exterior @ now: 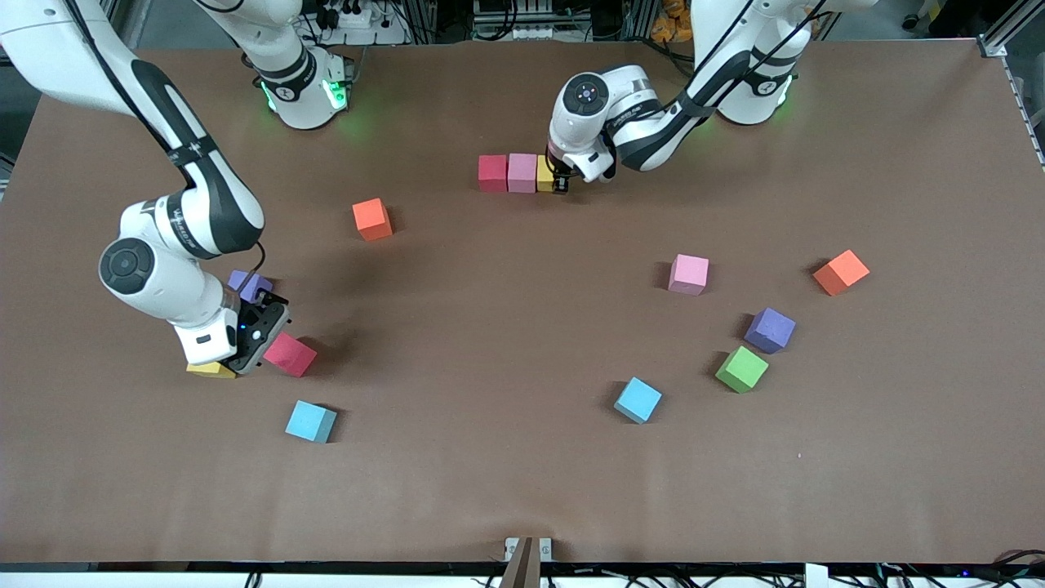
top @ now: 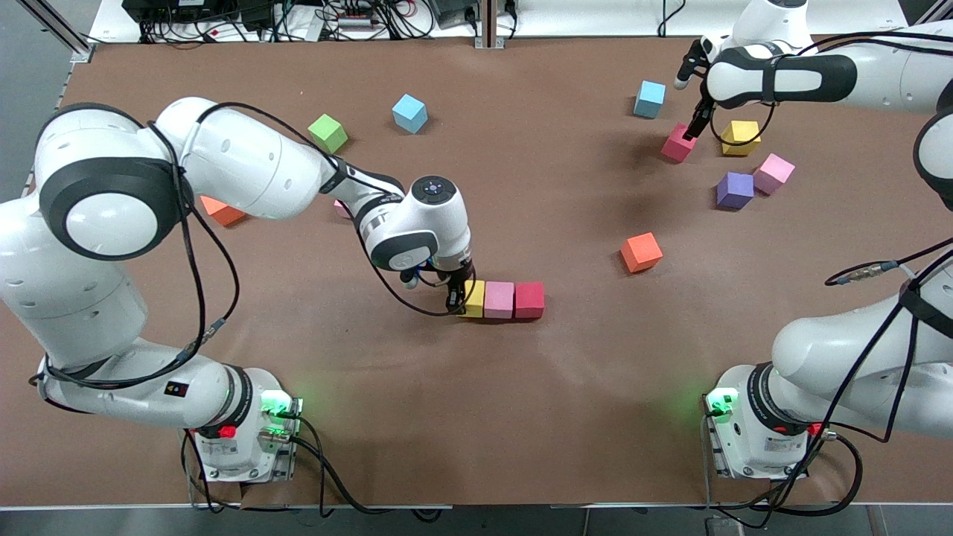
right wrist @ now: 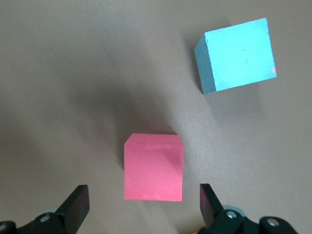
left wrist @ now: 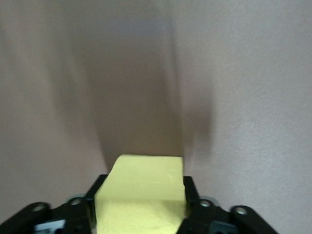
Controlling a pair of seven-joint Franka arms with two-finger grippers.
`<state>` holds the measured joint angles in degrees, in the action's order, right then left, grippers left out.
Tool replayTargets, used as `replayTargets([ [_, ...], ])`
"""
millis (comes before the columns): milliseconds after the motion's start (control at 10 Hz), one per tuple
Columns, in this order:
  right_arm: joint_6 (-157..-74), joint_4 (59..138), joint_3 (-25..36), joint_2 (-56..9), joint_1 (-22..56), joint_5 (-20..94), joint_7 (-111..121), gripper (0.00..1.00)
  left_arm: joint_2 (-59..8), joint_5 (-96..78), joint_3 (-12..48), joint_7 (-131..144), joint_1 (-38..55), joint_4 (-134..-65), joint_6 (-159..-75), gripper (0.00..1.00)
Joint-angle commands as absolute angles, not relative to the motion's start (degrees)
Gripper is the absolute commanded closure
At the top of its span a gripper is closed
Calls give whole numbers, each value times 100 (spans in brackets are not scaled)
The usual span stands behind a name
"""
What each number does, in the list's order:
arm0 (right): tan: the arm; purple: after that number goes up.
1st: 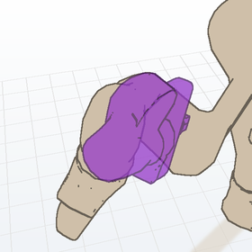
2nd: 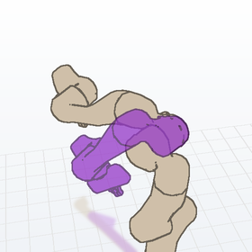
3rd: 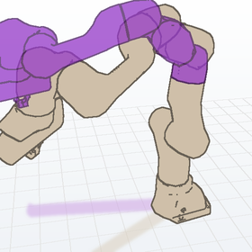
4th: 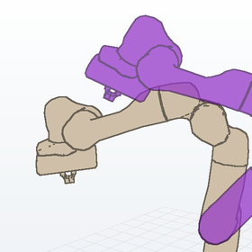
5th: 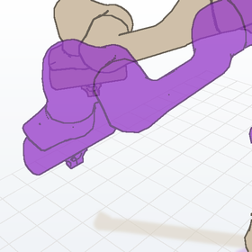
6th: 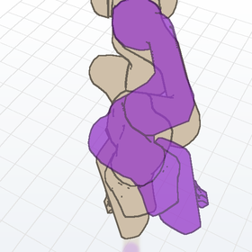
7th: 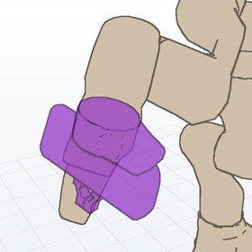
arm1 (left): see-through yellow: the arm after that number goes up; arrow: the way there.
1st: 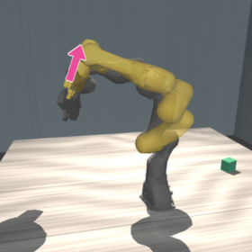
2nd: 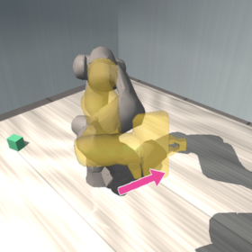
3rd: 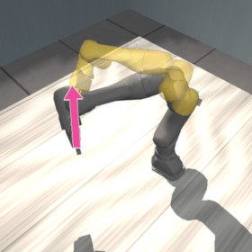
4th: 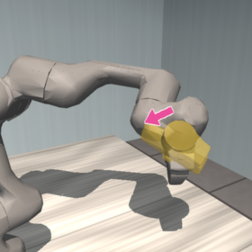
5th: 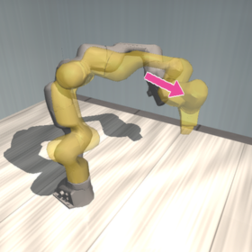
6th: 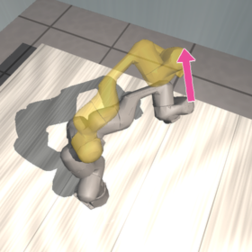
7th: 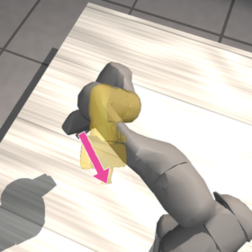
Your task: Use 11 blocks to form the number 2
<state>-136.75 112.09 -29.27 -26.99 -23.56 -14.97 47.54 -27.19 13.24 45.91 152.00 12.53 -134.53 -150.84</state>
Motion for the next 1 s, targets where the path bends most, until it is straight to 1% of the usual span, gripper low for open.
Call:
replayTargets([
  [0,-13894,10916,-2953,-3233,-2338,-1661,4764,0,-2760,1494,4544,15302,1389,-13368,-15073,0],
  [199,-14001,10899,-2944,-3462,-2268,-1914,4755,0,-2629,1494,4561,15337,1371,-13351,-14829,0],
  [299,-14044,10890,-2918,-3498,-2259,-2107,4720,0,-2541,1494,4570,15354,1336,-13351,-14740,0],
  [597,-14045,10855,-2900,-3542,-2303,-2136,4720,0,-2461,1494,4588,15354,1275,-13106,-14311,0],
  [796,-14185,10854,-2779,-3647,-2277,-2136,4702,0,-2234,1485,4588,15346,1240,-13034,-14133,0],
  [896,-14333,10863,-2690,-3761,-2259,-2127,4572,0,-2050,1494,4588,15293,1057,-13034,-14124,0],
])
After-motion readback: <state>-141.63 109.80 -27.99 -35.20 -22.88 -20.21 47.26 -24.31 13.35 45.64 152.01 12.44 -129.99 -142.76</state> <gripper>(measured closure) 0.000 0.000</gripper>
